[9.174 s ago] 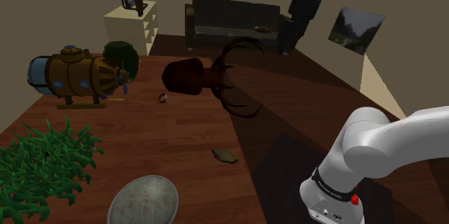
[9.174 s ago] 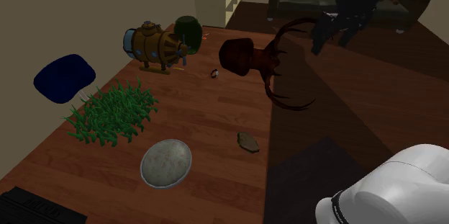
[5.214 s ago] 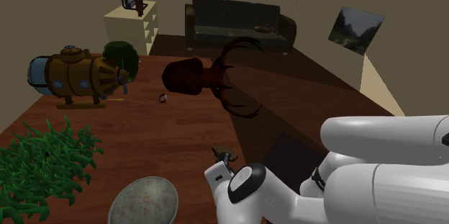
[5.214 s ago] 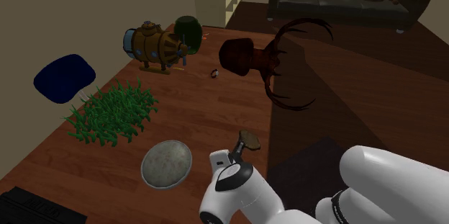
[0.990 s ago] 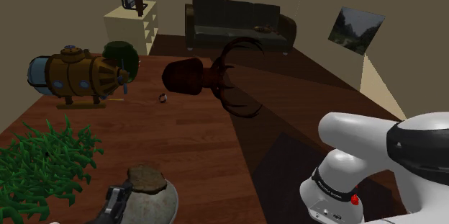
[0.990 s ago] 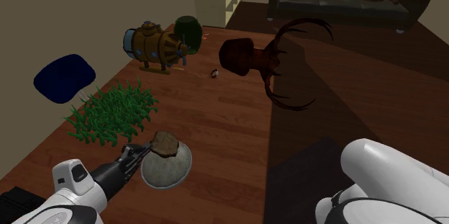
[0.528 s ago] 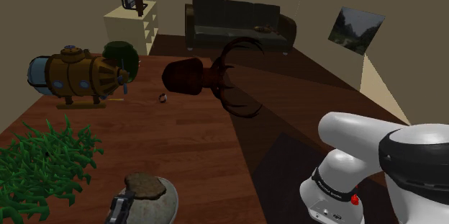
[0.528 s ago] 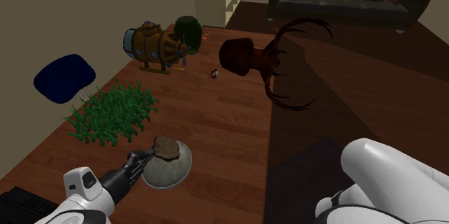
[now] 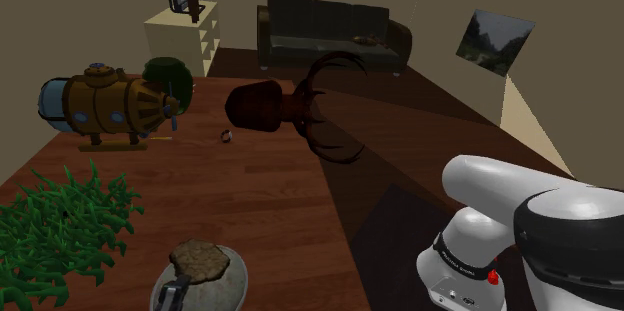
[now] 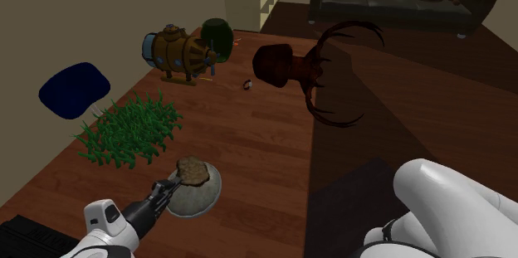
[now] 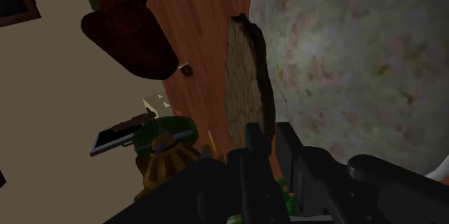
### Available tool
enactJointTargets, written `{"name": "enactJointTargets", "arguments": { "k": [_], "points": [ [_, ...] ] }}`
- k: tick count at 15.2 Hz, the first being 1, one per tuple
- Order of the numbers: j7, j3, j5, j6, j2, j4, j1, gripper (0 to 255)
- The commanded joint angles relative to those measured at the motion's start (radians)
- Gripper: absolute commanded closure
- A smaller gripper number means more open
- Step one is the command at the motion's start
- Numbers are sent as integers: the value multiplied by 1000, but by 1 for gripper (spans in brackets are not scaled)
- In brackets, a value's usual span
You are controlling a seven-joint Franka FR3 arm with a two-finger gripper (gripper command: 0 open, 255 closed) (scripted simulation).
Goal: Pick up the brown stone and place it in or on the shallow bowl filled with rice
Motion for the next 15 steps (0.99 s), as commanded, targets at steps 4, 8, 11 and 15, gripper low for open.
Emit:
{"name": "enactJointTargets", "arguments": {
  "k": [4,8,11,15],
  "points": [
    [1,0,0,1,0,-1,1,255],
    [1,0,0,1,0,-1,0,0],
    [1,0,0,1,0,-1,0,0],
    [-13,11,16,-125,-15,129,6,0]
  ]
}}
